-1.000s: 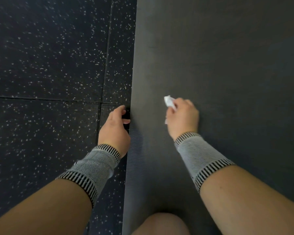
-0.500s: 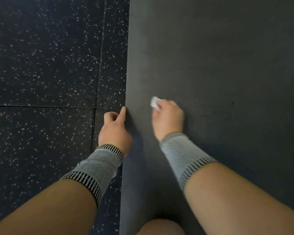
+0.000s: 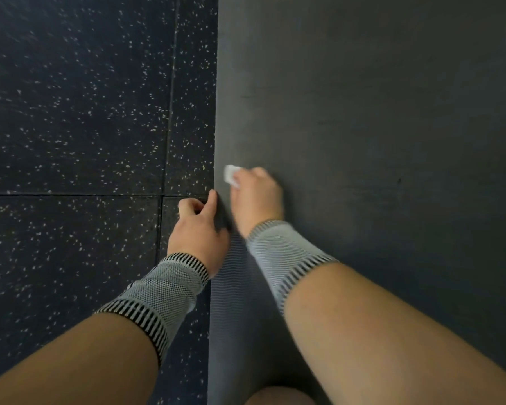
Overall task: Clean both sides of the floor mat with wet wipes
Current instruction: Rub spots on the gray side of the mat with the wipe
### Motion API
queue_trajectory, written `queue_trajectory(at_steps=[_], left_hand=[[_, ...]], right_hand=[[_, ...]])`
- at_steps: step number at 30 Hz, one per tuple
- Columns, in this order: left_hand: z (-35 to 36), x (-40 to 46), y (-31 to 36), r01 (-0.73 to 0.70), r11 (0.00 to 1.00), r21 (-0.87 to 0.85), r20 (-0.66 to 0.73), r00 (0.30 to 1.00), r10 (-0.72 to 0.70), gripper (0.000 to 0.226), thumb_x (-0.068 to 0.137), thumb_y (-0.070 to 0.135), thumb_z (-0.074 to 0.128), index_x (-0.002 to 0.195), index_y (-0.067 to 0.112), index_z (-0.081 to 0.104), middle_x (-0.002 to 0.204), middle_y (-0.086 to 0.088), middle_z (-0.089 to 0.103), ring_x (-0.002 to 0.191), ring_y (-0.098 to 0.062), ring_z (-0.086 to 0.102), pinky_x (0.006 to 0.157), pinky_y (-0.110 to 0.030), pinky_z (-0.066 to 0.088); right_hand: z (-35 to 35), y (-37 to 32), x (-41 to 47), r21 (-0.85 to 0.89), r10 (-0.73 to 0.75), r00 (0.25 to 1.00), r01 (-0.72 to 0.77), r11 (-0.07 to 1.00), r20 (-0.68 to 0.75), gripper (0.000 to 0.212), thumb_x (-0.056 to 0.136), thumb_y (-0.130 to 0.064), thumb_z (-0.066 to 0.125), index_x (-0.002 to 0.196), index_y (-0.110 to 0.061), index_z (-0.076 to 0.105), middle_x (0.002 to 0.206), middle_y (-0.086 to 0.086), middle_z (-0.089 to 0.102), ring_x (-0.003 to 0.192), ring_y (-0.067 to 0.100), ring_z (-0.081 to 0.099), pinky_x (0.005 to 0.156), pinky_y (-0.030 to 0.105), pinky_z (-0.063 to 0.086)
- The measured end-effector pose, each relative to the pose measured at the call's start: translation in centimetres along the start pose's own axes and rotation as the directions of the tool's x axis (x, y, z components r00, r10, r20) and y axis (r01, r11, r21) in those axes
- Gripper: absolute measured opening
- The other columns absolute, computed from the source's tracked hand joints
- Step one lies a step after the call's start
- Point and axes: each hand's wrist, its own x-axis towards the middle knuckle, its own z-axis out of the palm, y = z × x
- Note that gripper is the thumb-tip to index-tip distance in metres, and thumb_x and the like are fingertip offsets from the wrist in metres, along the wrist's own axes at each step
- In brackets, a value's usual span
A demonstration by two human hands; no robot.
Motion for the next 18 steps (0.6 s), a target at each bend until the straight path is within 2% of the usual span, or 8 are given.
queue_trajectory(at_steps=[2, 4, 7, 9, 11, 14, 16, 18], left_hand=[[-0.3, -0.1, 0.4, 0.005, 1.0, 0.012, 0.014, 1.0, -0.005, 0.069, 0.095, 0.034, 0.049, 0.154, 0.028, 0.015, 0.137, 0.0, 0.024, 0.086, -0.011, 0.041, 0.081, -0.027, 0.041], [-0.3, -0.5, 1.1, 0.009, 0.998, 0.063, -0.01, 1.0, -0.009, 0.072, 0.094, 0.028, 0.052, 0.154, 0.024, 0.013, 0.139, -0.001, 0.021, 0.098, -0.016, 0.043, 0.087, -0.031, 0.042], [-0.2, -0.4, 3.1, -0.153, 0.956, 0.251, -0.134, 0.972, 0.19, 0.077, 0.089, 0.027, 0.055, 0.153, 0.015, 0.013, 0.15, -0.006, 0.016, 0.128, -0.026, 0.03, 0.105, -0.036, 0.036], [0.3, 0.1, 5.6, -0.264, 0.934, 0.242, -0.064, 0.956, 0.287, 0.082, 0.089, 0.039, 0.057, 0.153, 0.013, 0.013, 0.156, -0.004, 0.013, 0.137, -0.027, 0.02, 0.112, -0.037, 0.028], [1.5, 0.2, 8.1, -0.317, 0.924, 0.213, 0.035, 0.948, 0.317, 0.089, 0.087, 0.047, 0.06, 0.153, 0.014, 0.011, 0.158, -0.001, 0.008, 0.141, -0.027, 0.013, 0.114, -0.038, 0.024], [2.3, 0.3, 8.9, -0.293, 0.935, 0.2, 0.043, 0.956, 0.29, 0.091, 0.085, 0.047, 0.062, 0.154, 0.019, 0.01, 0.159, 0.0, 0.005, 0.142, -0.027, 0.011, 0.112, -0.041, 0.027], [2.3, 0.1, 8.5, -0.299, 0.926, 0.23, 0.072, 0.954, 0.29, 0.091, 0.084, 0.05, 0.062, 0.154, 0.027, 0.008, 0.159, -0.002, 0.002, 0.141, -0.029, 0.009, 0.114, -0.043, 0.025], [2.4, -0.2, 9.2, -0.288, 0.919, 0.27, 0.1, 0.957, 0.271, 0.086, 0.086, 0.048, 0.061, 0.152, 0.04, 0.005, 0.159, -0.005, -0.004, 0.142, -0.032, 0.005, 0.114, -0.045, 0.024]], right_hand=[[0.5, -0.6, 0.8, -0.037, -0.086, 0.995, 0.088, 0.995, 0.053, 0.024, 0.088, -0.014, 0.052, 0.108, -0.012, 0.066, 0.098, 0.013, 0.059, 0.088, 0.035, 0.06, 0.071, 0.037, 0.046], [-1.6, 2.6, 1.3, -0.137, -0.023, 0.999, 0.027, 0.99, 0.033, 0.026, 0.088, -0.013, 0.05, 0.109, -0.013, 0.066, 0.102, 0.013, 0.061, 0.093, 0.034, 0.058, 0.075, 0.036, 0.042], [-7.5, 10.6, 0.0, -0.157, 0.286, 0.927, -0.329, 0.931, -0.243, 0.017, 0.087, -0.014, 0.052, 0.094, -0.007, 0.066, 0.095, 0.018, 0.063, 0.09, 0.036, 0.058, 0.069, 0.037, 0.033], [-9.2, 12.2, -1.2, -0.149, 0.428, 0.842, -0.493, 0.857, -0.33, 0.017, 0.087, -0.016, 0.052, 0.092, -0.006, 0.065, 0.094, 0.018, 0.062, 0.089, 0.037, 0.058, 0.068, 0.036, 0.033], [-7.2, 9.8, -1.2, -0.138, 0.335, 0.915, -0.37, 0.919, -0.224, 0.019, 0.088, -0.017, 0.052, 0.097, -0.01, 0.068, 0.094, 0.016, 0.061, 0.089, 0.037, 0.057, 0.071, 0.038, 0.036], [-4.5, 6.4, -1.6, 0.01, 0.098, 0.995, -0.098, 0.995, 0.026, 0.023, 0.091, -0.023, 0.049, 0.105, -0.018, 0.068, 0.092, 0.008, 0.054, 0.089, 0.033, 0.056, 0.07, 0.033, 0.036], [-6.0, 8.8, -1.7, -0.076, 0.078, 0.996, -0.081, 0.994, -0.033, 0.029, 0.089, -0.018, 0.051, 0.112, -0.024, 0.068, 0.096, 0.009, 0.055, 0.088, 0.031, 0.056, 0.075, 0.032, 0.038], [-9.0, 13.5, -1.6, -0.156, 0.193, 0.959, -0.228, 0.961, -0.208, 0.031, 0.085, -0.01, 0.054, 0.111, -0.017, 0.07, 0.095, 0.016, 0.058, 0.086, 0.033, 0.055, 0.073, 0.03, 0.033]])
